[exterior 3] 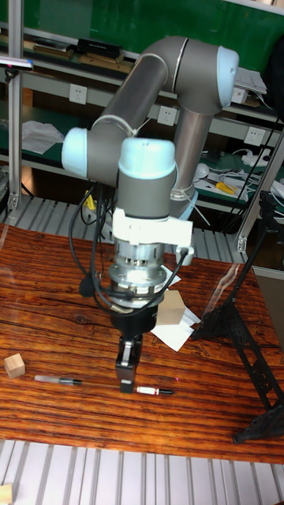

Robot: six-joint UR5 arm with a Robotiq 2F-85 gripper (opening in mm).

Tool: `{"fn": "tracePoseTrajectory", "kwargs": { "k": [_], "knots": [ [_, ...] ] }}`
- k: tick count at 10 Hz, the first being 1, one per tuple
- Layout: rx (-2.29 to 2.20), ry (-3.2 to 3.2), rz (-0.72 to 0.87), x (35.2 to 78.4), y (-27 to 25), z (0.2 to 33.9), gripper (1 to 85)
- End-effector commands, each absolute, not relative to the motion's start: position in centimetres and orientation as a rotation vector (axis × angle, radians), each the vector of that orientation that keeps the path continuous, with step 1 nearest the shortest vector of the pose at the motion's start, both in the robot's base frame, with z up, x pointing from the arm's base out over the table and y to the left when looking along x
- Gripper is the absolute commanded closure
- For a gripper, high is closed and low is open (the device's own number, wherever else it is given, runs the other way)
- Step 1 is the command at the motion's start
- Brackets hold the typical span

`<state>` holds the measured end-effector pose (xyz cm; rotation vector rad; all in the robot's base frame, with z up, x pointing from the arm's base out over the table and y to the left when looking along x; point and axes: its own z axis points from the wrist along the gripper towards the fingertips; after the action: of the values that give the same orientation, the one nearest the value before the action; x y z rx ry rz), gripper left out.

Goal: Place the brush on the pen rack

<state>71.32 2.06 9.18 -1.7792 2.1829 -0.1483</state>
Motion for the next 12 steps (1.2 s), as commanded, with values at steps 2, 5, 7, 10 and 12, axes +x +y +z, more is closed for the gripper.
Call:
{"fn": "tracePoseTrajectory", "kwargs": {
  "k": [2,5,7,10,12],
  "knots": [
    [-1.580,2.248,0.069,70.0,5.7,11.6,84.3],
    [-1.511,2.256,0.160,69.6,7.1,12.4,84.3],
    [-1.461,2.274,0.246,68.8,8.4,13.5,84.3],
    [-1.435,2.309,0.275,67.9,9.4,14.7,84.3],
    [-1.383,2.320,0.336,67.5,10.3,15.3,84.3]
  ]
}}
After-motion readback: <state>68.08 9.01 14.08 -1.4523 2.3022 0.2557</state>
